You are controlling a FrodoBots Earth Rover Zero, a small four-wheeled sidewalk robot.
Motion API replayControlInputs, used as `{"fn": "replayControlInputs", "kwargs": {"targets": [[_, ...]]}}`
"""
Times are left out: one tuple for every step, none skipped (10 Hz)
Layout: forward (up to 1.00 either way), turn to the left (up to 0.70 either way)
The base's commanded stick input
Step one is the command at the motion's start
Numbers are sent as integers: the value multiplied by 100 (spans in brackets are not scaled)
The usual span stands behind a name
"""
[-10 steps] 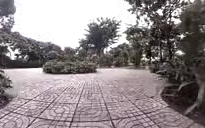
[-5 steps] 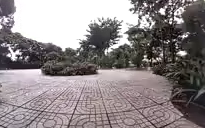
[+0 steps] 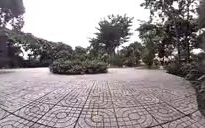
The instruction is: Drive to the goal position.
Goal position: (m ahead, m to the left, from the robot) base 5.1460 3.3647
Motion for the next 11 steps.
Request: {"fn": "replayControlInputs", "kwargs": {"targets": [[0, 45], [0, 45], [0, 45], [0, 45], [29, 40], [100, 19], [100, 0], [100, 0], [100, 0], [100, 0], [100, 0]]}}
